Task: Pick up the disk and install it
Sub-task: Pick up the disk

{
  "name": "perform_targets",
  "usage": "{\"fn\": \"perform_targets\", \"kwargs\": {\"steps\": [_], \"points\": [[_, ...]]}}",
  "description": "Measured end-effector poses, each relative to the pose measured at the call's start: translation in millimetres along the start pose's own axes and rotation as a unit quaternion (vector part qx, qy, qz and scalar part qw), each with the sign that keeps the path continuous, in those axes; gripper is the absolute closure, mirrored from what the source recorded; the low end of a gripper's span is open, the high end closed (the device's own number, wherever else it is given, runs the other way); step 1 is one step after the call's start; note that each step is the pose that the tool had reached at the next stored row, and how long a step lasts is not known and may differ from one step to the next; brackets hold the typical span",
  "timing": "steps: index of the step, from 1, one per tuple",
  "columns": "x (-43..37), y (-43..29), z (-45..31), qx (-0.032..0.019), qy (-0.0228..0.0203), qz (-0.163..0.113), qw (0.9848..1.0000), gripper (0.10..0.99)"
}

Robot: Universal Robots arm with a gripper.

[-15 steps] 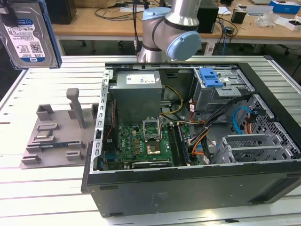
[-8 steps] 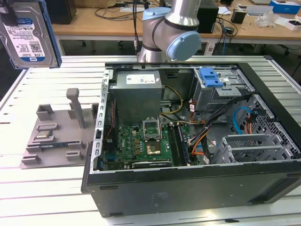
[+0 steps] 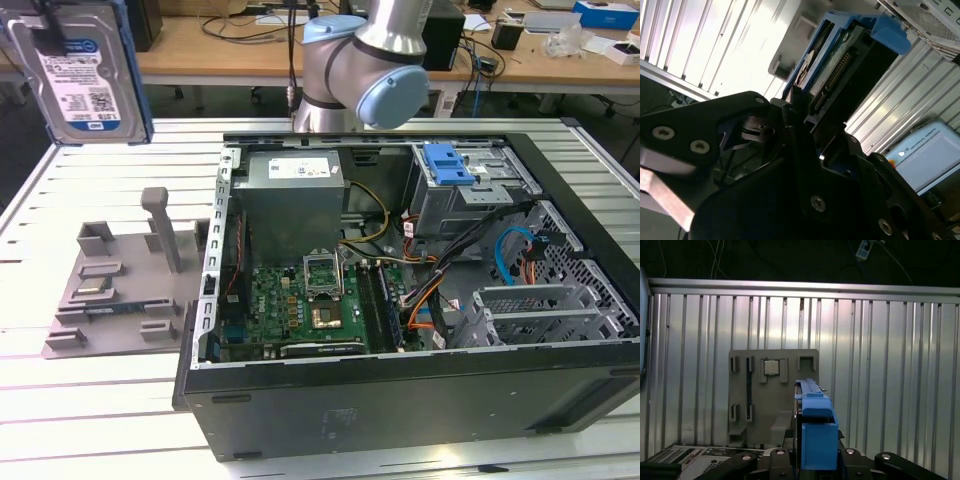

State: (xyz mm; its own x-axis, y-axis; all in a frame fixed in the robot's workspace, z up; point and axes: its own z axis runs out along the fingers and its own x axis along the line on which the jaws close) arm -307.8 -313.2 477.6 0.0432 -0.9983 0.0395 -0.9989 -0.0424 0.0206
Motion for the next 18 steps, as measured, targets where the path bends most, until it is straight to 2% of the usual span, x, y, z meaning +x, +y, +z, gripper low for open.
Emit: {"fn": "perform_targets", "kwargs": {"steps": [1,3,4,6,7,8,10,12,14,16,17,18], "points": [[0.4,-8.4,0.0,0.0000,0.0000,0.000,1.0000,0.718],[0.8,-17.4,-0.1,-0.0002,0.0000,0.000,1.0000,0.718],[1.1,-26.4,-0.2,-0.0002,-0.0001,0.000,1.0000,0.718],[1.7,-37.6,-0.3,-0.0004,0.0000,0.000,1.0000,0.718],[2.0,-44.9,-0.4,-0.0005,0.0000,0.000,1.0000,0.718],[2.4,-55.3,-0.4,-0.0005,-0.0001,0.000,1.0000,0.718],[2.8,-64.3,-0.5,-0.0007,0.0000,0.000,1.0000,0.718],[3.4,-78.2,-0.6,-0.0009,-0.0001,0.000,1.0000,0.718],[3.7,-87.4,-0.6,-0.0011,-0.0001,0.000,1.0000,0.718],[4.4,-101.9,-0.7,-0.0015,-0.0001,0.000,1.0000,0.718],[4.8,-112.5,-0.7,-0.0017,-0.0001,0.000,1.0000,0.718],[5.2,-119.7,-0.7,-0.0018,-0.0001,0.000,1.0000,0.718]]}}
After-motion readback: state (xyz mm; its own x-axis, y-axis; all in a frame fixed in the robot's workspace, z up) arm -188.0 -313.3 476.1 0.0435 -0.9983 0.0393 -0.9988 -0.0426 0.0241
